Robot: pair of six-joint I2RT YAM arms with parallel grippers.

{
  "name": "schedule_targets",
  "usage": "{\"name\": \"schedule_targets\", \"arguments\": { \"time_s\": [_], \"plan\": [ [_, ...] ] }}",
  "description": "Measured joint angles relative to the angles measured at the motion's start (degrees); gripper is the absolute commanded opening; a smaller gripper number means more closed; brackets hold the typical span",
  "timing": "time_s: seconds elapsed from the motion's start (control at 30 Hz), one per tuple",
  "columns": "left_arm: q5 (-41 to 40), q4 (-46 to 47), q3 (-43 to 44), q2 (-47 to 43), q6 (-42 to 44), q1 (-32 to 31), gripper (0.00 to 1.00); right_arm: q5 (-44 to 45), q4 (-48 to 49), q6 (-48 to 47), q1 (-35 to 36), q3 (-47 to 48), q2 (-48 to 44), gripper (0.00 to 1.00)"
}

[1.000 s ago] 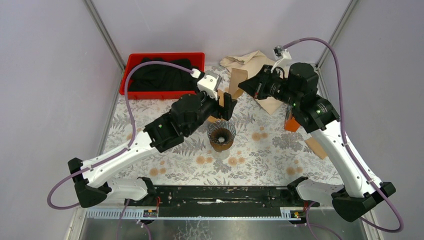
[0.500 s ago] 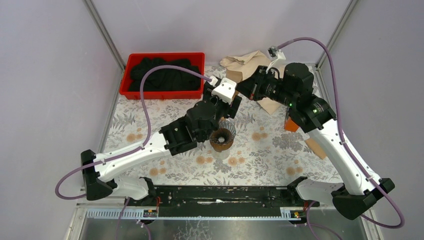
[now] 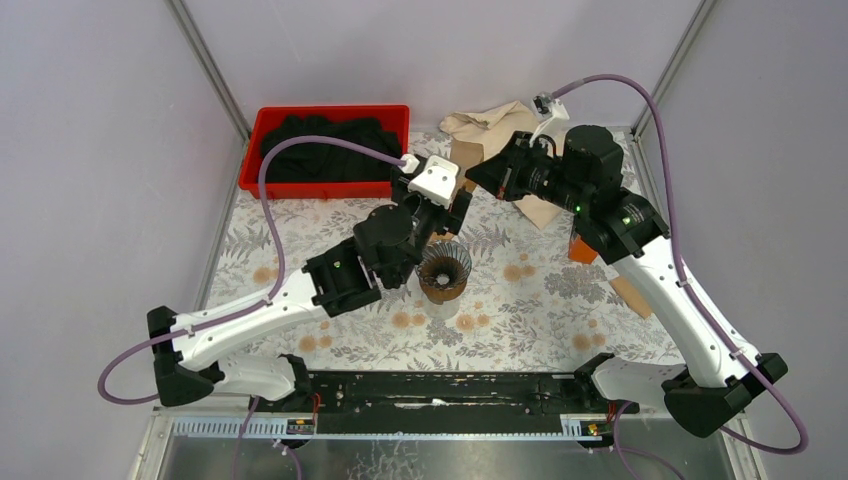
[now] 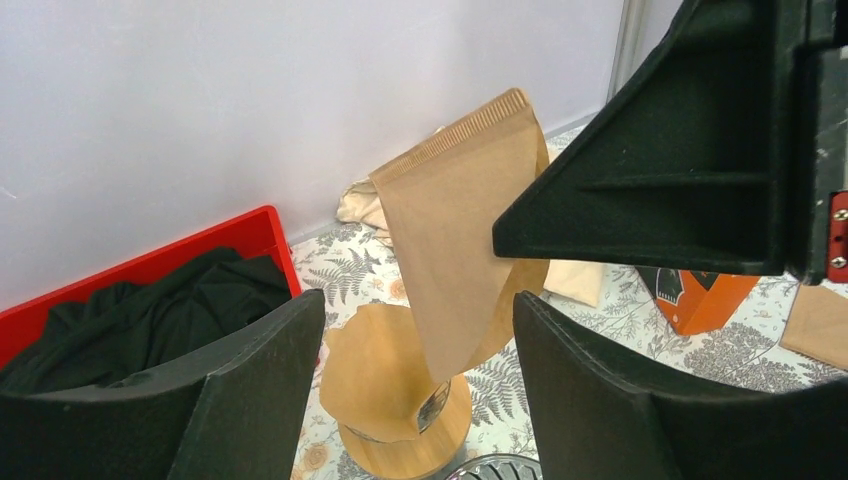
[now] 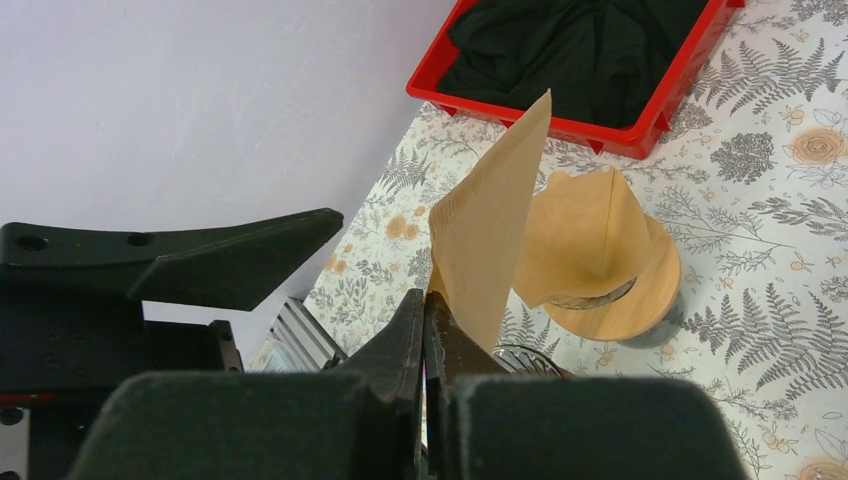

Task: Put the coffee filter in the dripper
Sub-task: Place the coffee filter in the coffee dripper.

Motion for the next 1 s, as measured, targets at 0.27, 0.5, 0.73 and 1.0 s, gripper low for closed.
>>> {"name": "schedule_targets", "arguments": {
  "time_s": [0.27, 0.5, 0.73, 1.0],
  "plan": [
    [0.1, 0.4, 0.1, 1.2, 0.4, 0.0, 0.76, 0.0, 0.0, 0.0, 0.0, 0.0, 0.2, 0.0],
    [-1.8, 0.6, 0.2, 4.2, 2.3, -0.2, 0.68, 0.0, 0.0, 0.0, 0.0, 0.0, 0.2, 0.0],
    [-3.5, 2.7, 0.4, 4.3, 4.0, -0.2, 0.51, 0.0, 0.0, 0.3, 0.0, 0.0, 0.2, 0.0],
    [-4.0, 3.9, 0.4, 4.3, 4.7, -0.2, 0.49, -0.1, 0.5, 1.4, 0.0, 0.0, 0.2, 0.0]
  ]
}}
